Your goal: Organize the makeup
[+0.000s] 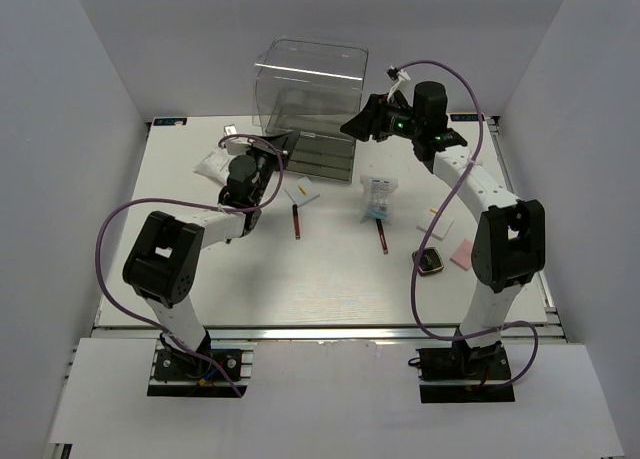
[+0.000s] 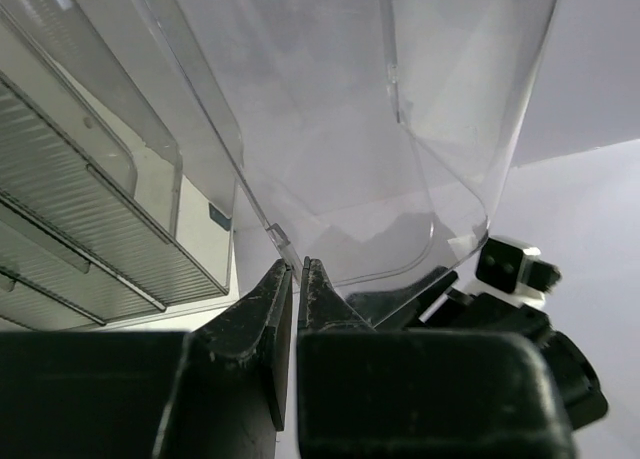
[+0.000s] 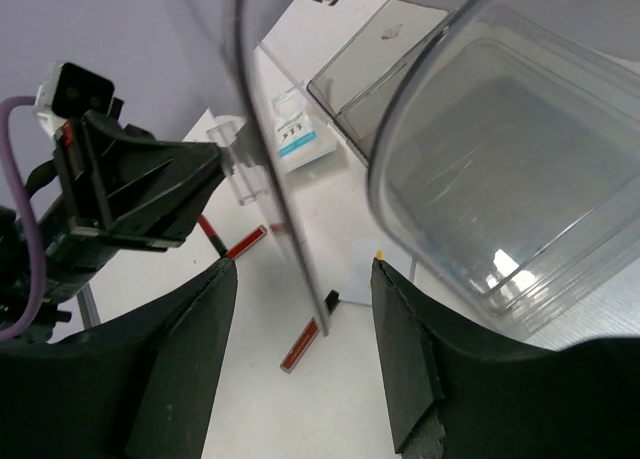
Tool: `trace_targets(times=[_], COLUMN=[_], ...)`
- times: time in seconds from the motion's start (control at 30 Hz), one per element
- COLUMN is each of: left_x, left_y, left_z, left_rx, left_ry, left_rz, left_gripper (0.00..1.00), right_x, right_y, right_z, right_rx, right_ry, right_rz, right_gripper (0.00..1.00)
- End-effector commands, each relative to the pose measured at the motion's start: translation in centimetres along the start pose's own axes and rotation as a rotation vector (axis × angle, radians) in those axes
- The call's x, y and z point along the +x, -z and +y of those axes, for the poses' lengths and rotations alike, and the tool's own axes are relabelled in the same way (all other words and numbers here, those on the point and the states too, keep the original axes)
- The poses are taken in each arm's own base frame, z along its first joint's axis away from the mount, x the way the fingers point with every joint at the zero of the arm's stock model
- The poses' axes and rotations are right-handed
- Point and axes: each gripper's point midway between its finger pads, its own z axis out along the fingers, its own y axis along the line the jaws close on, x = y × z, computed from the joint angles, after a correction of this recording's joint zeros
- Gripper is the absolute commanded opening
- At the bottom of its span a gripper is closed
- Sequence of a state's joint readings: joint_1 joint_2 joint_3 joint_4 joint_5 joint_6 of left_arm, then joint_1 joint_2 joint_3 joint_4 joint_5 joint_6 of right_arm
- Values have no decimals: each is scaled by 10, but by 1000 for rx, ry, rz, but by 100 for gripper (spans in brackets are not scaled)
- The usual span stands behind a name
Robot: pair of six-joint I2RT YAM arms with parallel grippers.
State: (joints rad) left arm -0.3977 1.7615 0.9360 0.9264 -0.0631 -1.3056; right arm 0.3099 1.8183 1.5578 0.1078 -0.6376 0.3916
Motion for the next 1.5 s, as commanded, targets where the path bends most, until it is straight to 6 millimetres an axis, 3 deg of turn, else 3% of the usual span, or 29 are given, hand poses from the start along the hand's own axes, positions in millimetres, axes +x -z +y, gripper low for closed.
trace_targets(times=[0.0,0.33,0.43,0.5,0.6,0.7,0.73,0.8,0.83,0.87,1.0,1.03,1.1,1.23,1.3,1.33,1.37,1.4,1.43,1.47], left_x=[-18,-21,-20,-20,-22,-23,-25,-28,-30,-35,-48,-52,-57,-75,-85,-95,-99,-115,-115,-121], left_y=[7,4,2,1,1,4,8,14,19,28,56,67,79,111,110,112,111,98,101,97], left_z=[-91,-105,-106,-107,-106,-101,-101,-96,-75,-82,-44,-15,6,81,96,119,129,125,153,162], left_rx=[219,251,245,240,231,192,169,128,40,27,-194,-321,-426,-722,-771,-844,-870,-872,-966,-993], left_ry=[-7,14,15,13,5,-10,-19,-61,-77,-92,-205,-227,-226,-173,-175,-182,-231,-259,-281,-324], left_rz=[-30,-35,-29,-28,-32,-37,-39,-53,-61,-75,-108,-108,-106,-63,-46,-44,-21,-42,-8,11], left_gripper=[0,0,0,0,9,33,45,52,56,60,66,66,67,66,66,68,68,69,71,71], right_x=[-31,-23,-30,-34,-38,-42,-45,-50,-54,-57,-64,-66,-70,-82,-87,-89,-90,-90,-91,-91], right_y=[-4,-5,-8,-8,-6,-2,0,3,5,6,12,14,17,26,29,30,32,32,33,34], right_z=[13,21,30,37,46,55,58,64,68,71,79,81,83,88,91,92,91,91,91,91], right_rx=[-27,-105,-155,-190,-233,-262,-269,-284,-291,-294,-307,-311,-312,-322,-326,-327,-326,-328,-328,-329], right_ry=[49,63,55,61,53,54,44,41,38,40,20,21,6,-5,-10,-11,-16,-26,-26,-27], right_rz=[-64,-51,-71,-82,-87,-103,-109,-120,-129,-136,-151,-158,-168,-195,-202,-205,-207,-206,-208,-207], right_gripper=[61,58,51,39,25,18,18,13,13,11,10,9,9,9,8,9,8,9,9,8])
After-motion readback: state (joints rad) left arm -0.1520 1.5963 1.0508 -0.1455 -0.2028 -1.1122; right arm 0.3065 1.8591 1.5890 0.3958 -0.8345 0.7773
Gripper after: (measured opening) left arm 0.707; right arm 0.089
